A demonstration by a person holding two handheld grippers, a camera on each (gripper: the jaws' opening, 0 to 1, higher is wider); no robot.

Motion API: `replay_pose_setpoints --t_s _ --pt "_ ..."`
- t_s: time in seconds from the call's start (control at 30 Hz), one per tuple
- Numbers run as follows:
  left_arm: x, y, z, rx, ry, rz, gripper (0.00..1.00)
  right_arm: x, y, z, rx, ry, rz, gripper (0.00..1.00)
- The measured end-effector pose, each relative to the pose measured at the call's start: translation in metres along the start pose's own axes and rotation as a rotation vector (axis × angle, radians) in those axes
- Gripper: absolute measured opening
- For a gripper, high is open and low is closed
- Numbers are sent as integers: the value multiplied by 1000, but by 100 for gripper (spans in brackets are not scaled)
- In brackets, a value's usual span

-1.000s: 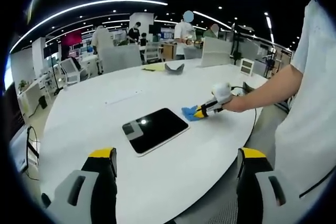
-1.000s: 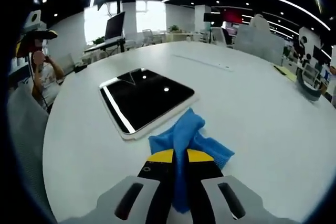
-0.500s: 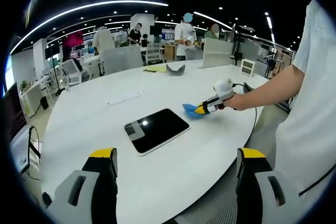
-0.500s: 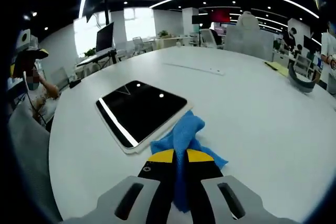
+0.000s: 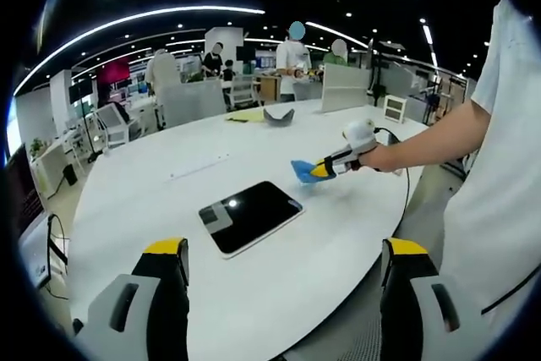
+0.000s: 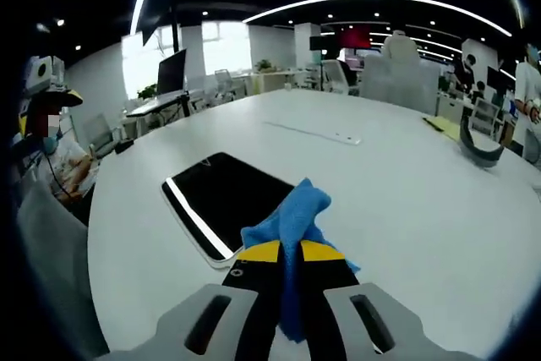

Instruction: Wipe the mirror surface with the cleaning cloth until all visible marks leave the cleaned area.

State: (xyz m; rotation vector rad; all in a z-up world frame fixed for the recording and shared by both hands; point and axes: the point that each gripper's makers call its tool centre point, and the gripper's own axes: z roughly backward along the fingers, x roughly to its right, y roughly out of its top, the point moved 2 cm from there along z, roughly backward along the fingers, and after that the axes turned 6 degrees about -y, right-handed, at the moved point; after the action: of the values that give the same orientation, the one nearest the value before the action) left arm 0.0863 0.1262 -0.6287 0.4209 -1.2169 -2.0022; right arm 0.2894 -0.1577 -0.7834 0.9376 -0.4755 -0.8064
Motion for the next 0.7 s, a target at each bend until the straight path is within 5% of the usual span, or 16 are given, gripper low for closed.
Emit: replay_pose_setpoints --t_s 0.7 --pt "-2 6 0 22 -12 -24 94 -35 40 -8 45 30 4 2"
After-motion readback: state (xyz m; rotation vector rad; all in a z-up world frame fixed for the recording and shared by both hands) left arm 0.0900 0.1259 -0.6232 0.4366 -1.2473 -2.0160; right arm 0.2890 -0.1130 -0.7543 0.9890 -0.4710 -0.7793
